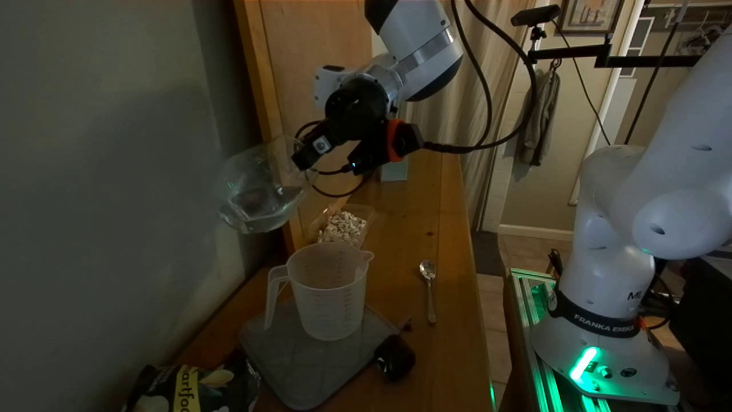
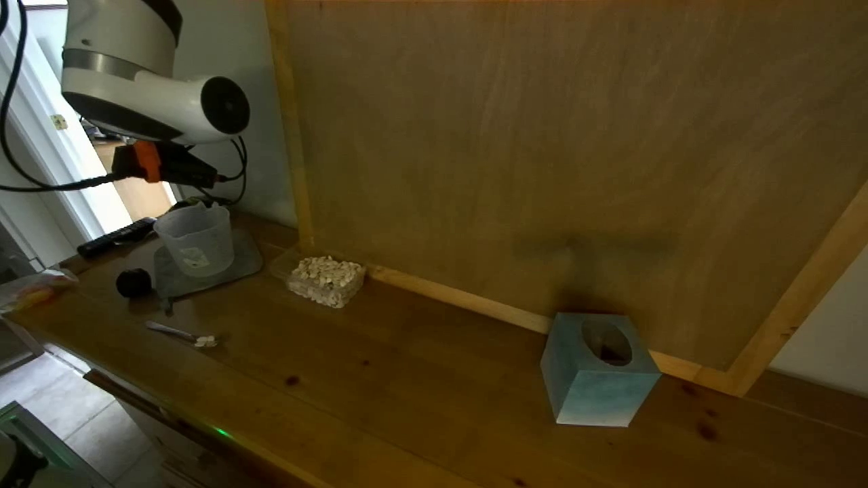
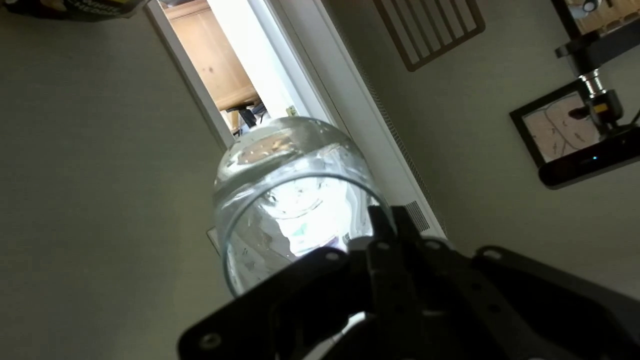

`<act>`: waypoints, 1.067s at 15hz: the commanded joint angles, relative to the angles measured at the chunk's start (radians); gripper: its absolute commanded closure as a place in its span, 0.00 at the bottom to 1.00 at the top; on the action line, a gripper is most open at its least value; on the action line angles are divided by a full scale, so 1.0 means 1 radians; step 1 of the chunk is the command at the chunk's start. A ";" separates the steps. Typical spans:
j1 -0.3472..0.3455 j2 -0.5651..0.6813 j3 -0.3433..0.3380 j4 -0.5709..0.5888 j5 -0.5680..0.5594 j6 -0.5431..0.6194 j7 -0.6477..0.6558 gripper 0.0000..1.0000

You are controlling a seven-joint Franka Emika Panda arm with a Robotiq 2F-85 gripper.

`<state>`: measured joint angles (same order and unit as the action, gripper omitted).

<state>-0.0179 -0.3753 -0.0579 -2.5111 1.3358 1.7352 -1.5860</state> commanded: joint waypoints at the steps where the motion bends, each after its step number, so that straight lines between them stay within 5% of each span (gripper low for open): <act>1: -0.016 -0.019 -0.006 -0.015 0.054 -0.039 -0.033 0.99; 16: -0.026 -0.015 -0.009 -0.014 0.087 -0.071 -0.061 0.99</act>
<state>-0.0287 -0.3753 -0.0626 -2.5113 1.3733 1.7010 -1.6187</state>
